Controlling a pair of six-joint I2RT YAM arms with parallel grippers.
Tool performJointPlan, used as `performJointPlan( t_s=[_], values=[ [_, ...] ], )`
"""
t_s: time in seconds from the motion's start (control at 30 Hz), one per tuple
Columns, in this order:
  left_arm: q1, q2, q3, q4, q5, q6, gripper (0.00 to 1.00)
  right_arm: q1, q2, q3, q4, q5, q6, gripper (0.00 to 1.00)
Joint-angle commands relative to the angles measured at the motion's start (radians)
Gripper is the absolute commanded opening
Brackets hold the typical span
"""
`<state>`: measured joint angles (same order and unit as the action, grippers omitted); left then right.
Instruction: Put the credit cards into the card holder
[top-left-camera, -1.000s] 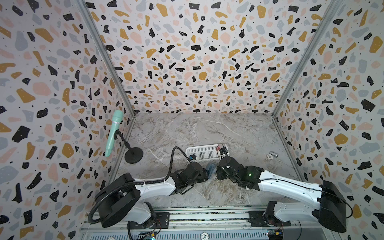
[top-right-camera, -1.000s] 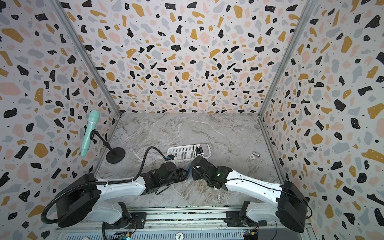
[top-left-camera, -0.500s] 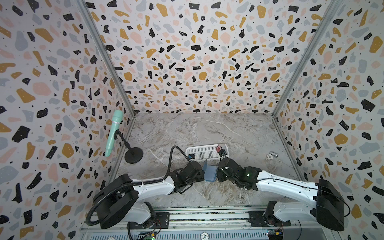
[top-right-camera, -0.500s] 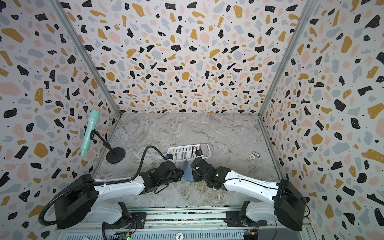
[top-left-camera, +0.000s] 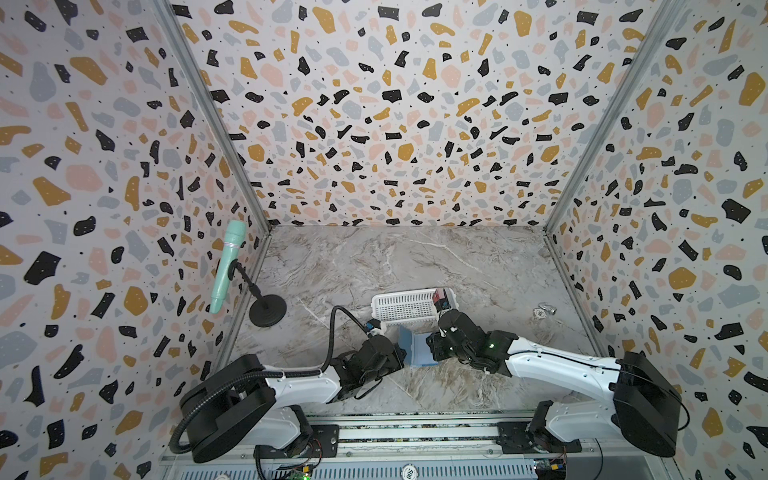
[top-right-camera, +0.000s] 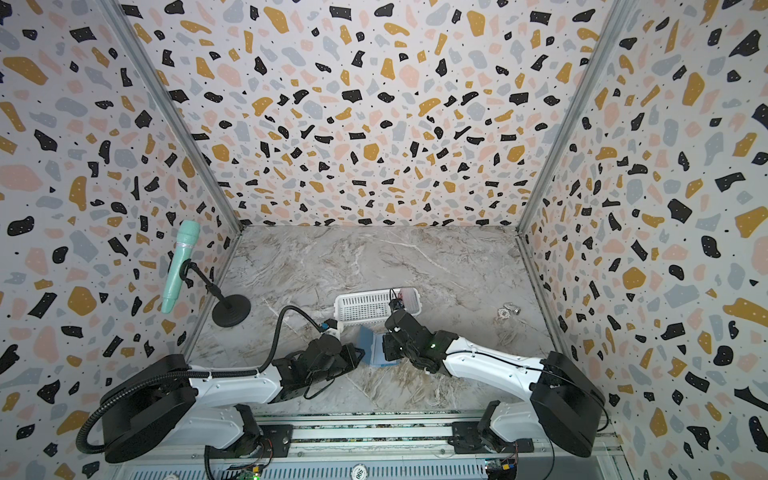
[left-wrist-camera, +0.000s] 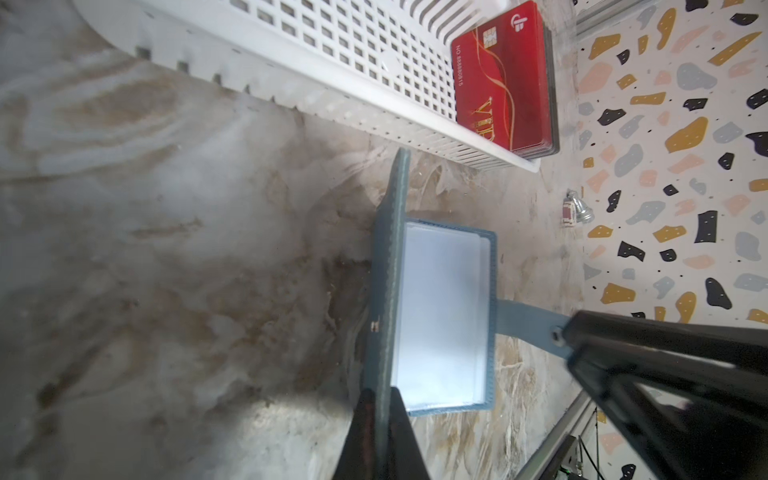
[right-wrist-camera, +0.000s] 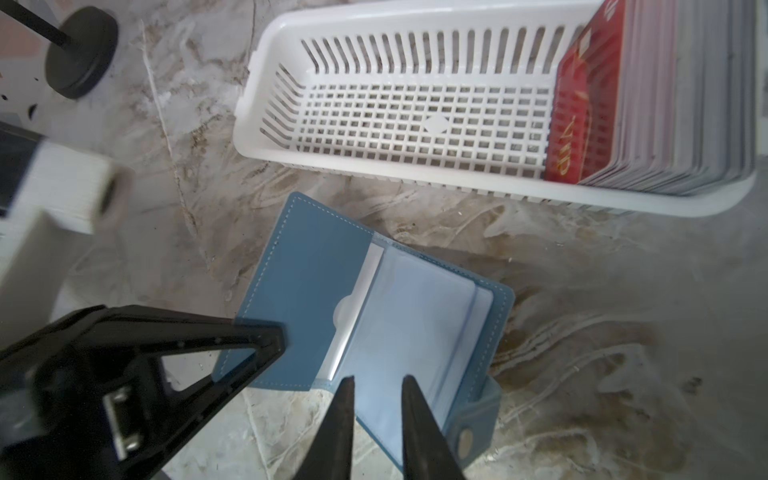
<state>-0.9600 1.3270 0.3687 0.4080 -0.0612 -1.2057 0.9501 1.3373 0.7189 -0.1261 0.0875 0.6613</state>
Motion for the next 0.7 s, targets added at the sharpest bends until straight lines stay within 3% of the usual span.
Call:
performJointPlan(
  t_s=[0.0, 0.23, 0.37, 0.67],
  values=[
    [-0.015, -0.017, -0.011, 0.056, -0.015, -0.046, 0.09, -0.004, 0.051, -0.008, 0.037, -0.016, 0.012, 0.20],
    [-0.028, -0.016, -0.012, 0.049, -0.025, -0.057, 0.12, -0.005, 0.133, -0.019, 0.042, 0.000, 0.013, 0.17],
    [-0.027, -0.013, 0.012, -0.005, -0.035, -0.030, 0.23, -0.005, 0.168, -0.032, 0.046, 0.000, 0.009, 0.17],
    [-0.011, -0.006, 0.110, -0.267, -0.118, 0.077, 0.34, -0.004, 0.189, -0.059, 0.048, 0.003, 0.001, 0.13]
  ],
)
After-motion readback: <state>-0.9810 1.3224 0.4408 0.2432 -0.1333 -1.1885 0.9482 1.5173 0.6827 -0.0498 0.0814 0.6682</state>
